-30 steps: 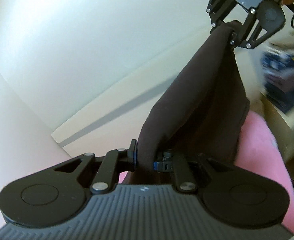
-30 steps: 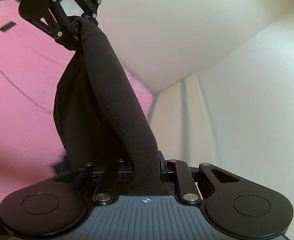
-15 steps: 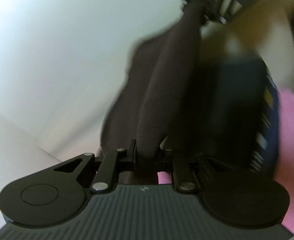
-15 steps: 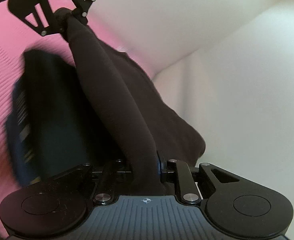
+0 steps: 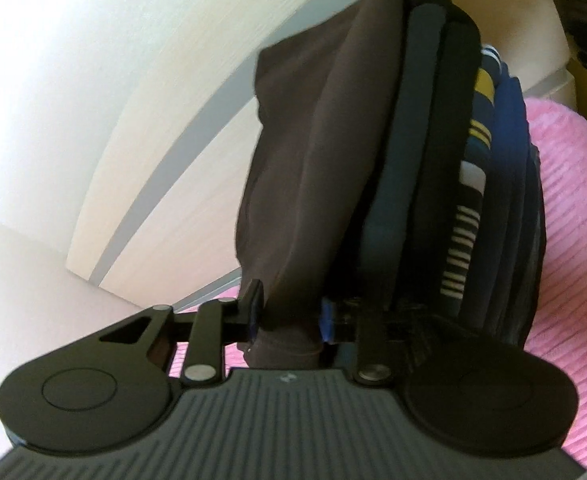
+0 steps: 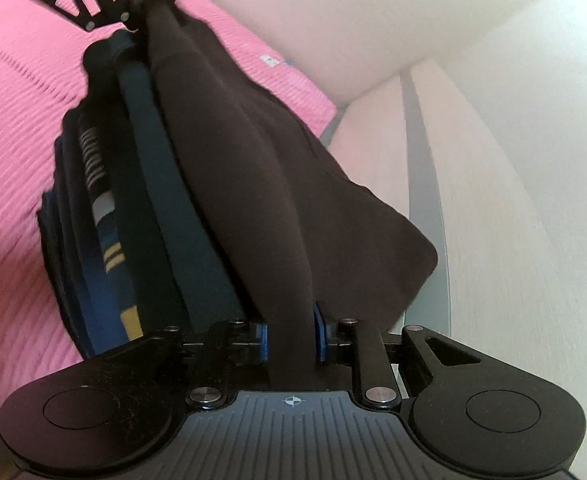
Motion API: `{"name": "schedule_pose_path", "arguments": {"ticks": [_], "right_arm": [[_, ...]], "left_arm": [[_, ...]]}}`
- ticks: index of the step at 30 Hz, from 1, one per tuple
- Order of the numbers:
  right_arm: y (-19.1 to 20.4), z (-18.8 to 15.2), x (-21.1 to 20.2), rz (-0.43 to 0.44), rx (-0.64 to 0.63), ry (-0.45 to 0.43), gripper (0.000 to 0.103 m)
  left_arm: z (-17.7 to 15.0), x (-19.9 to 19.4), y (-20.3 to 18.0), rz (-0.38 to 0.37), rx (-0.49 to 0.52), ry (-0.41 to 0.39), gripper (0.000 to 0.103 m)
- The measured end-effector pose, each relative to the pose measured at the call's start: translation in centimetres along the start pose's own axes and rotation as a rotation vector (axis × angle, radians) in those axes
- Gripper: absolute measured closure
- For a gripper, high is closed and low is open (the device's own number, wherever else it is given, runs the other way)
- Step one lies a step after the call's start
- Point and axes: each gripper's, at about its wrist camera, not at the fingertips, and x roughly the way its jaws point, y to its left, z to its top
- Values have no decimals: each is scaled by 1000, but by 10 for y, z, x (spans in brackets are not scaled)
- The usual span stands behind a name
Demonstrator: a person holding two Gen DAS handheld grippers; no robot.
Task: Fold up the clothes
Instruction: 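Carry the sweater with both grippers and lower it onto the clothes stack, then open both grippers to release the sweater on top of the stack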
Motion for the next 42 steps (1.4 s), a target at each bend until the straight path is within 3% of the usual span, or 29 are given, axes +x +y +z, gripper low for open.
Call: {"name": "schedule_pose_path", "arguments": {"ticks": [5, 10, 12, 19, 23, 27, 32, 37, 40, 42], "right_arm": [[13, 8, 8, -17, 56, 6, 84], [18, 12, 21, -9, 22, 9, 84], [20, 8, 17, 3, 19, 8, 84], [45, -14, 20, -7, 100, -2, 80], [44, -12, 28, -7, 127, -5, 80], [44, -12, 18, 4, 248, 11, 80], [65, -10, 37, -30, 260, 7, 80], [55, 0, 37, -29, 203, 14, 80], [57, 2, 34, -46, 174, 23, 79], [62, 2, 31, -64, 168, 32, 76]], "left_arm": [[17, -5, 17, 180, 40, -57, 88], [-3, 15, -21, 50, 30, 26, 88], [-8, 14, -42, 83, 40, 26, 92], [-4, -2, -58, 138, -66, 34, 93], [-3, -6, -61, 119, -64, 25, 93], [-2, -5, -51, 78, -65, 38, 93], [-4, -5, -63, 76, -61, 32, 93], [-4, 1, -64, 109, -65, 39, 93], [-1, 1, -54, 100, -106, 41, 88], [-3, -2, -48, 95, -152, 47, 76]]}}
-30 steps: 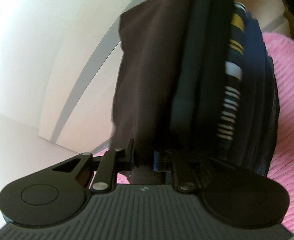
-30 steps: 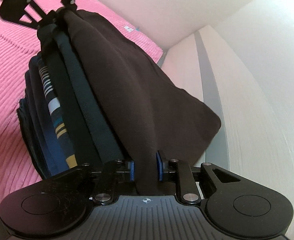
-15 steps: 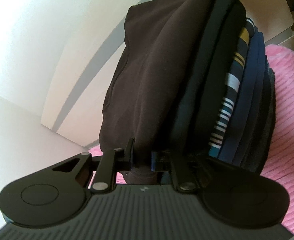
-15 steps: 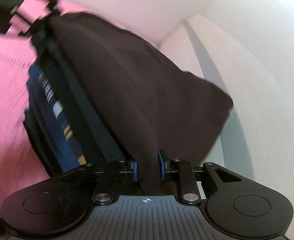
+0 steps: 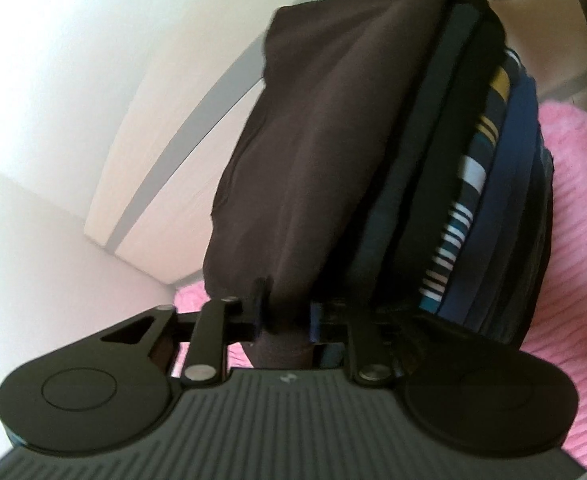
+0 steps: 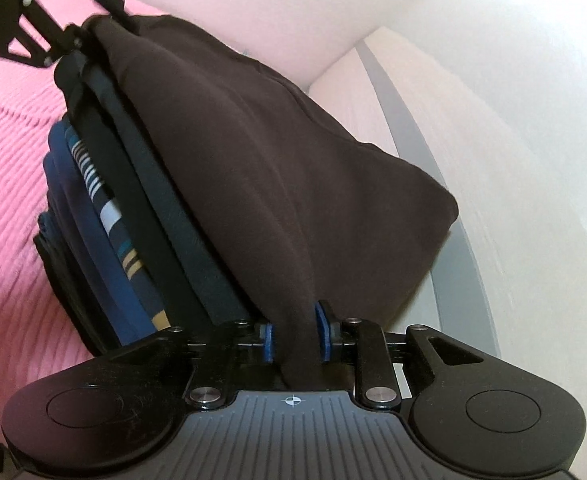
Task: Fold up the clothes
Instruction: 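Open both grippers to release the sweater on top of the stack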
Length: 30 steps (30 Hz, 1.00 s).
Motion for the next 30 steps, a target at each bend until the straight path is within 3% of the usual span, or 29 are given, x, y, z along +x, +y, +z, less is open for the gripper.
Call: {"name": "schedule_pose_path", "arguments": {"ticks": [5, 11, 15, 19, 23, 27, 30], "right_arm": [[1, -1, -13, -45, 32, 10, 72], [0, 0, -30, -75, 108, 21, 64], [-1, 2, -42, -59, 152, 28, 36], [-7, 2, -61, -14, 223, 11, 36], [-32, 9, -87, 17, 373, -89, 37], [-79, 26, -83, 31, 458, -169, 47], [-118, 46, -46, 62, 498, -196, 58]], "left_arm": [[-18, -12, 17, -32, -143, 37, 57], [-41, -46, 28, -69, -283, 32, 57], [-27, -68, 52, -66, -363, -56, 55], [5, -65, 84, -86, -477, -136, 53], [37, -42, 103, -185, -603, -173, 55], [56, 1, 94, -306, -640, -68, 56], [53, 17, 80, -352, -657, -2, 56]]}}
